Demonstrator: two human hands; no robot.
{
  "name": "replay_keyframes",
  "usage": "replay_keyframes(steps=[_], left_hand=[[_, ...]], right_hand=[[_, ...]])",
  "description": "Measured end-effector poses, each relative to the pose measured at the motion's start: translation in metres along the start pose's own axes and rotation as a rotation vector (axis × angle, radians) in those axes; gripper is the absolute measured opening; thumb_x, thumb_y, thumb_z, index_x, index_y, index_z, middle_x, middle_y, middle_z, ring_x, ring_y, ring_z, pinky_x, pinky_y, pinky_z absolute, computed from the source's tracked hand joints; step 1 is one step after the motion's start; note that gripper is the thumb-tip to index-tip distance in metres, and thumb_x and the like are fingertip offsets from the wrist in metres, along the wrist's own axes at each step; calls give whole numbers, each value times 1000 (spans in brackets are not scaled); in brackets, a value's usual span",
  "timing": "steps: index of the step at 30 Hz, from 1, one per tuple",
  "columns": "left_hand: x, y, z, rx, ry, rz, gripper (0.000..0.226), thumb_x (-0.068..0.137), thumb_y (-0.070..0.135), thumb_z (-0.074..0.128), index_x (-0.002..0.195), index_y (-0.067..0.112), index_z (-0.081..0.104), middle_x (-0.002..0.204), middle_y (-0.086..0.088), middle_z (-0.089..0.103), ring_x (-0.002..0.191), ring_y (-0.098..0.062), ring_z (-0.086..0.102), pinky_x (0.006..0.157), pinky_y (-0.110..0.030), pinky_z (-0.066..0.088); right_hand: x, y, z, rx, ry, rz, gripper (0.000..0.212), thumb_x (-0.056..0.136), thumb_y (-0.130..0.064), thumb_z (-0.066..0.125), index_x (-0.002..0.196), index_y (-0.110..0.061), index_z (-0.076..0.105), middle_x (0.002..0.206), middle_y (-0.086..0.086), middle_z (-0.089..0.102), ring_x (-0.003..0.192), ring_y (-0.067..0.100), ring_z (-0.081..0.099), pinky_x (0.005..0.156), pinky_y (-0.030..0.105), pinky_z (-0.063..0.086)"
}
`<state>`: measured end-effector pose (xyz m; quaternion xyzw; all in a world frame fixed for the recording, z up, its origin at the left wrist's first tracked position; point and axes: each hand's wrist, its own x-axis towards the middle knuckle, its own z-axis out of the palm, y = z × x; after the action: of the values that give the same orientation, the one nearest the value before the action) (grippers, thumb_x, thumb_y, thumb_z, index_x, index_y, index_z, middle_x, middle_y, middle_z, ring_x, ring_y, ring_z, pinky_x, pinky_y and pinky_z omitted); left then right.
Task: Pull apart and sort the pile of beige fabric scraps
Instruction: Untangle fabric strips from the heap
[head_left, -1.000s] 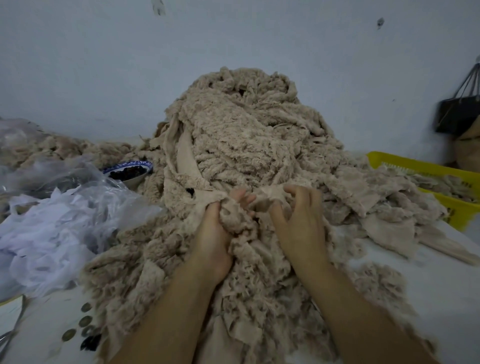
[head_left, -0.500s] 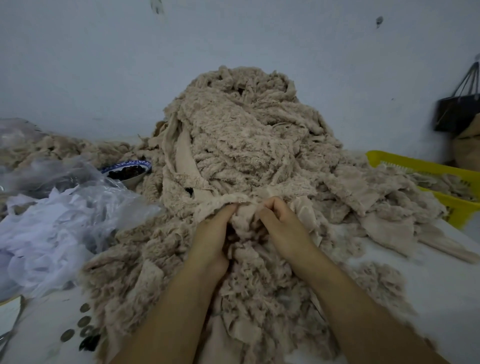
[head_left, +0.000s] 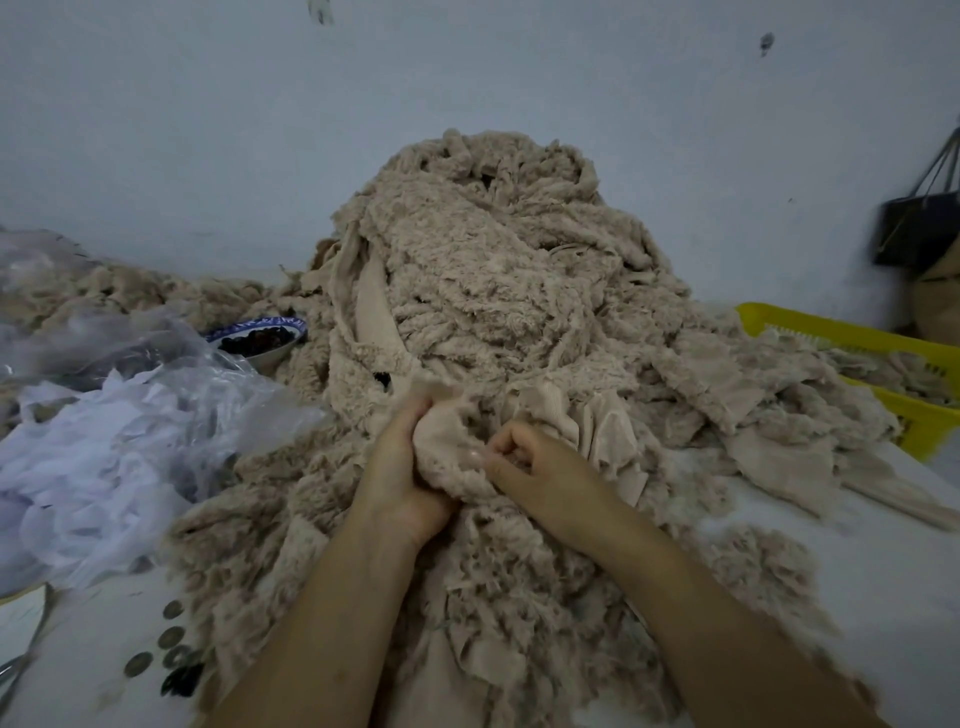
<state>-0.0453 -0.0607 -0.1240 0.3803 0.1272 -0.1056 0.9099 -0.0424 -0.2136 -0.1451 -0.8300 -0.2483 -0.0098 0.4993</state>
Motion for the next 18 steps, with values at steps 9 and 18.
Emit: replay_keyframes(steps=[9, 18], left_hand=[[4, -6, 2, 127, -13, 77, 70, 94, 67, 44, 122, 7, 66, 108, -13, 75, 92, -22, 73, 77, -36, 60], [-2, -16, 9, 519, 44, 251, 34, 91, 6, 59, 60, 8, 71, 58, -9, 65, 44, -16, 61, 42, -21, 46]], right_hand=[[2, 2, -9, 198, 232, 86, 31, 101, -40, 52, 78, -20, 57, 60, -15, 44, 54, 0, 42, 52, 11, 36], [-1, -8, -13, 343, 375, 74, 23, 101, -35, 53, 83, -28, 64, 49, -13, 54, 43, 0, 47, 43, 13, 38]])
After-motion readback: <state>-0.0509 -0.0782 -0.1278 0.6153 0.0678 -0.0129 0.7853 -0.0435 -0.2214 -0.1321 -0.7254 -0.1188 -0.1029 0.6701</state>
